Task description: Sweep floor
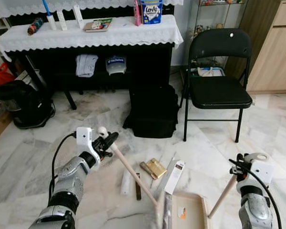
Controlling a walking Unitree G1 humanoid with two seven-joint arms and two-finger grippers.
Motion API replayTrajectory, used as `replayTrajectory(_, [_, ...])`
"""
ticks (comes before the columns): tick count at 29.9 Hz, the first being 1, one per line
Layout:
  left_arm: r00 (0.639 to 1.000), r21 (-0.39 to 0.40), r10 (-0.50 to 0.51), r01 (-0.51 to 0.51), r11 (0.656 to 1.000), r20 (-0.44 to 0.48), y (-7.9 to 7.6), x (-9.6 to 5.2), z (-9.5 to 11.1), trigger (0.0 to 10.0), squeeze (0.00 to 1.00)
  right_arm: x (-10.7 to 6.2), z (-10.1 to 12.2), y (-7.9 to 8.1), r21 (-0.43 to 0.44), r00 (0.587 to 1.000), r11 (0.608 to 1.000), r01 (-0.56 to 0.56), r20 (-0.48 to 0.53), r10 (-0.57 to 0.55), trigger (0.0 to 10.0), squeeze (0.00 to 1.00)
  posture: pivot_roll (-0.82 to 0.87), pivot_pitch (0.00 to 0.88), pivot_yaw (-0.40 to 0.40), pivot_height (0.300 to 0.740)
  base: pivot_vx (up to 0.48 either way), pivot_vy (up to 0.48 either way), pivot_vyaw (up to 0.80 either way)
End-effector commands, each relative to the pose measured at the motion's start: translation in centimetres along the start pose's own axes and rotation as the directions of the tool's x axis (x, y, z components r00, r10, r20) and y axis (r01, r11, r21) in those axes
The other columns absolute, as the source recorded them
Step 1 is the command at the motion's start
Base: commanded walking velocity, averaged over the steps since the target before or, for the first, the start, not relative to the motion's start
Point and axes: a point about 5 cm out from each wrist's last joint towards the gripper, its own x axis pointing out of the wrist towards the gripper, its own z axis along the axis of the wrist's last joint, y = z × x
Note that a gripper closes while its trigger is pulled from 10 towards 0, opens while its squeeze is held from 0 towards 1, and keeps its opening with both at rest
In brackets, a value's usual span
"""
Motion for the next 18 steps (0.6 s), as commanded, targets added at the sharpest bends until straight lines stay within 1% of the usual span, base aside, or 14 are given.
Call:
replayTrajectory(1, [0.997, -0.029, -0.054, 0.055, 0.998, 0.056, -0.6, 0.3, 1.4, 10.0, 0.0, -0.7, -1.8, 0.7, 0.01, 0.995, 1.0, -0.025, -0.093, 0.025, 10.0, 0.0, -0.17, 0.0, 0.091, 0.74, 0.0, 0.0, 0.0])
replayTrajectory(6, [0.989, -0.055, -0.117, 0.122, 0.991, 0.086, -1.6, 0.4, 2.6, 10.0, 0.0, -0.6, -1.8, 1.1, 0.016, 0.995, 0.999, -0.029, -0.096, 0.03, 10.0, 0.0, -0.15, 0.0, 0.093, 0.74, 0.0, 0.0, 0.0])
replayTrajectory(7, [0.986, -0.057, -0.137, 0.143, 0.988, 0.096, -2.0, 0.5, 3.0, 10.0, 0.0, -0.6, -1.8, 1.1, 0.017, 0.995, 0.999, -0.03, -0.097, 0.032, 10.0, 0.0, -0.15, 0.0, 0.093, 0.74, 0.0, 0.0, 0.0])
replayTrajectory(11, [0.981, -0.043, -0.142, 0.149, 0.988, 0.136, -2.4, 0.5, 4.3, 10.0, 0.0, -0.5, -1.8, 1.3, 0.022, 0.994, 0.999, -0.031, -0.1, 0.033, 10.0, 0.0, -0.15, 0.0, 0.096, 0.74, 0.0, 0.0, 0.0])
replayTrajectory(14, [0.976, -0.013, -0.073, 0.077, 0.997, 0.206, -1.8, 0.3, 6.1, 10.0, 0.0, -0.5, -1.9, 1.4, 0.024, 0.994, 0.999, -0.032, -0.102, 0.035, 10.0, 0.0, -0.15, 0.0, 0.097, 0.74, 0.0, 0.0, 0.0])
replayTrajectory(15, [0.96, 0.028, 0.008, -0.016, 0.999, 0.281, -0.8, 0.1, 7.8, 10.0, 0.0, -0.6, -1.9, 1.4, 0.025, 0.994, 0.999, -0.033, -0.104, 0.036, 10.0, 0.0, -0.15, 0.0, 0.097, 0.74, 0.0, 0.0, 0.0])
replayTrajectory(18, [0.937, 0.072, 0.095, -0.126, 0.989, 0.336, 0.2, -0.2, 9.3, 10.0, 0.0, -0.6, -2.0, 1.4, 0.025, 0.994, 0.999, -0.033, -0.106, 0.036, 10.0, 0.0, -0.15, 0.0, 0.097, 0.74, 0.0, 0.0, 0.0])
